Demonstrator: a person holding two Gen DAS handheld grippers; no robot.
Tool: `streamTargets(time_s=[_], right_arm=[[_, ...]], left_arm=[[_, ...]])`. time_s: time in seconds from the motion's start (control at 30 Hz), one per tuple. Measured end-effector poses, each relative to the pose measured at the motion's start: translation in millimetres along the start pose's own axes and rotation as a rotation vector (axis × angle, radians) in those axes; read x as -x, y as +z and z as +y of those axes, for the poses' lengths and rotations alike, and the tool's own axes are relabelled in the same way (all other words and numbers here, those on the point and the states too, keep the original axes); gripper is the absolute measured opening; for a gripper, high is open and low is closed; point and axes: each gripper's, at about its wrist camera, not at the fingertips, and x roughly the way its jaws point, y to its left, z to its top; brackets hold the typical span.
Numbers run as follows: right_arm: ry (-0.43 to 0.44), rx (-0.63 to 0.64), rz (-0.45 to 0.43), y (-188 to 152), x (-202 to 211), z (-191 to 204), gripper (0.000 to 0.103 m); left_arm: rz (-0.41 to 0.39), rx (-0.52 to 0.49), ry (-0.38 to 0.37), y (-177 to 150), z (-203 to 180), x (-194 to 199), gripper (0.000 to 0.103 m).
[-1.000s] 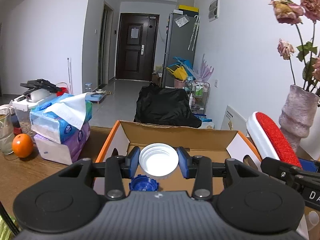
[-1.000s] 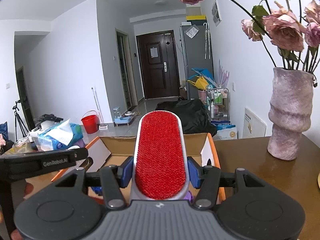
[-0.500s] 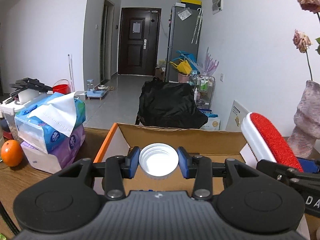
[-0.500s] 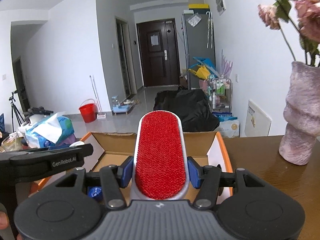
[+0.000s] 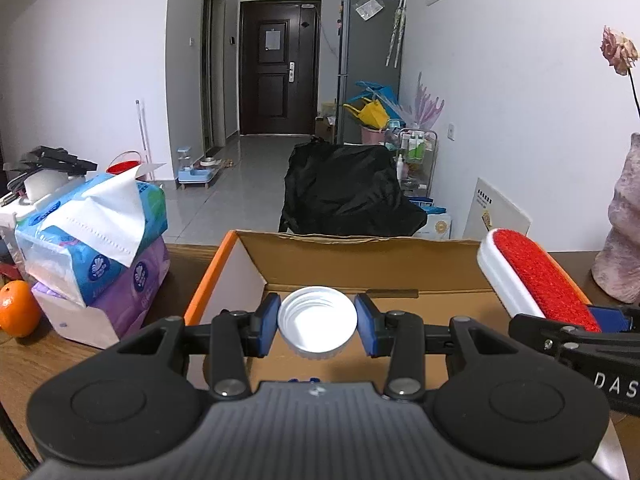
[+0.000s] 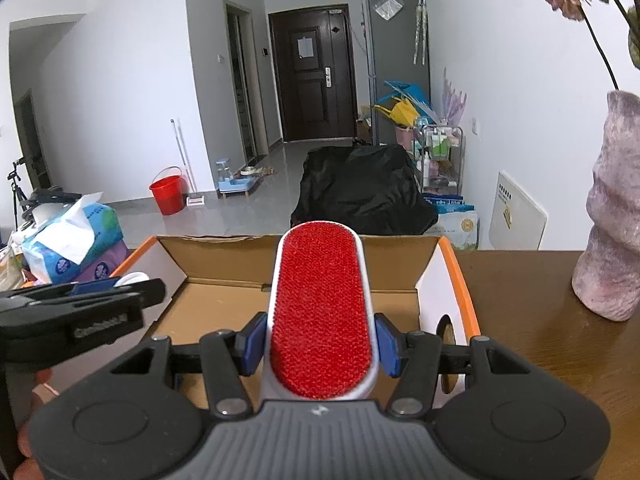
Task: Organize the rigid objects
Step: 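Open both grippers to drop the white cap and lint brush into the box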
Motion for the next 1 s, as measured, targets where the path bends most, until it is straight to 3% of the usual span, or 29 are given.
streamTargets(time_s=[0.13,0.17,0.23,0.27,0.3,0.57,1.0], right_arm=[[0.014,-0.038,0.027,1,2,-6,0.056],[0.017,-0.045,0.019,3,5,-7,0.068],[0.019,-0.063,-0.015,7,14,-10,0.093],[0.016,-0.069,-0.043,8,21,-11,0.098],[0.015,-0.069,-0.055,8,26,-11,0.099],[0.047,-0.046,-0.068,3,41,-10,0.099],[0.011,-0.023,-0.097,-16,66,-9,0.102]], left_arm=[[-0.004,0.008,0.026,0,6,7,0.042],[-0.005,0.014,0.027,1,9,12,0.045],[-0.023,0.018,0.026,3,15,20,0.063],[-0.032,0.02,0.039,3,17,24,0.085],[-0.048,0.02,0.053,3,18,26,0.091],[-0.053,-0.006,0.036,4,16,33,0.103],[-0.068,0.017,0.043,-3,22,58,0.103]])
